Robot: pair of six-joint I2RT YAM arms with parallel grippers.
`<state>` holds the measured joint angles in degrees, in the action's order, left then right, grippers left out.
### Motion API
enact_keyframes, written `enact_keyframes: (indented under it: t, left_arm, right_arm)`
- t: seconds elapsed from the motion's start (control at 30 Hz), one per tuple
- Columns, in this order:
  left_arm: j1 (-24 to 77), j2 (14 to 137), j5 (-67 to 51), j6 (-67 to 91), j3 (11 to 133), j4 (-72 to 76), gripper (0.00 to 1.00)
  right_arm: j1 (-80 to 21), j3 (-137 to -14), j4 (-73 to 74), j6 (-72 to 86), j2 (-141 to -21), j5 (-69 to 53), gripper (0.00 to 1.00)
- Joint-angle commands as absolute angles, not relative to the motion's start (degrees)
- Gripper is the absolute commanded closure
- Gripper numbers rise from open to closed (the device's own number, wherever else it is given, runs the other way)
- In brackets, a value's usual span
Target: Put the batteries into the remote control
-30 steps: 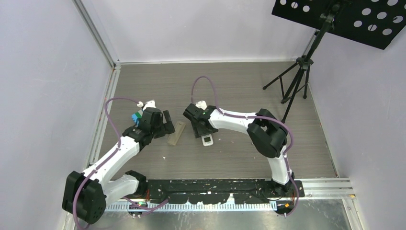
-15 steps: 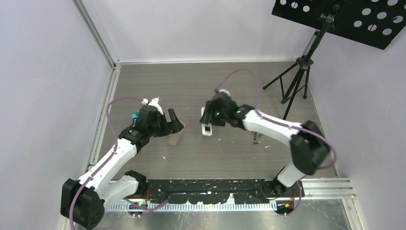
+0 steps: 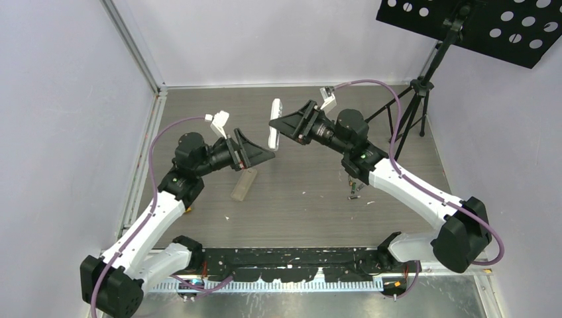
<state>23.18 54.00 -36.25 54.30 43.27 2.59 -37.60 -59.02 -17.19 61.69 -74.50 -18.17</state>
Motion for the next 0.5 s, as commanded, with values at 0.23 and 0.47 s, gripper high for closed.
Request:
enact_keyframes:
  t: [0.23, 0.47]
  left_arm:
    - [23.29, 50.14, -44.13, 63.40, 46.26, 16.96, 0.00]
    - [23.29, 55.24, -42.29, 73.62, 45.70, 29.23, 0.01]
  right_arm:
    - [-37.63, -58.24, -33.28, 70.27, -73.38, -21.41, 0.65]
    - [-37.62, -56.10, -40.90, 73.66, -75.43, -23.15, 0.65]
